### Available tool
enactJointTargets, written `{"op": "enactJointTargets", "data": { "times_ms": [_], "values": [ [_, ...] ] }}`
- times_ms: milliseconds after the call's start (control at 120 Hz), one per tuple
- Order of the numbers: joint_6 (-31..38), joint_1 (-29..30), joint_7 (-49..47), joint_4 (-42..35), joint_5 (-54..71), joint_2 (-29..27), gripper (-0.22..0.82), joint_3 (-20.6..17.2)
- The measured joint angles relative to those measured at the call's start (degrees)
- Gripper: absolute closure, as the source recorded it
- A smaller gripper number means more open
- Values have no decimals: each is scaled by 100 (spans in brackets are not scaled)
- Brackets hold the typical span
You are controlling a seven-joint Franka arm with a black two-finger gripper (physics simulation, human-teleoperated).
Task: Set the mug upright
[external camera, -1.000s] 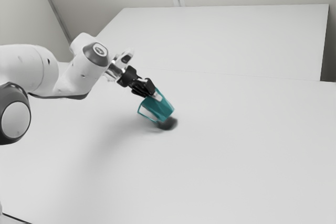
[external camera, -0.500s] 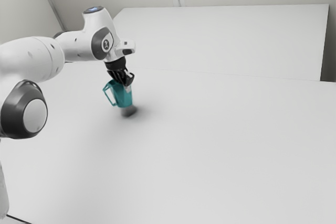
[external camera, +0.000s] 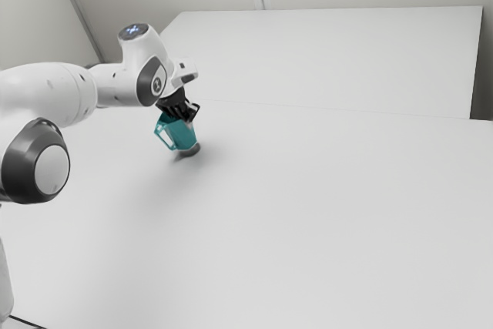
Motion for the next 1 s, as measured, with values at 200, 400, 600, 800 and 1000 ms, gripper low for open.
{"op": "enactJointTargets", "data": {
  "times_ms": [200, 400, 600, 800, 1000],
  "values": [
    [114, 2, -278, -96, 60, 26, 77, 3],
    [142, -4, -409, -115, 41, 86, 49, 5],
    [149, -18, -497, -85, 35, 67, 19, 7],
    [-465, -148, -569, 877, 213, -208, 8, -44],
    [-2280, -166, -696, 1371, 266, -1057, 3, -257]
  ]
}}
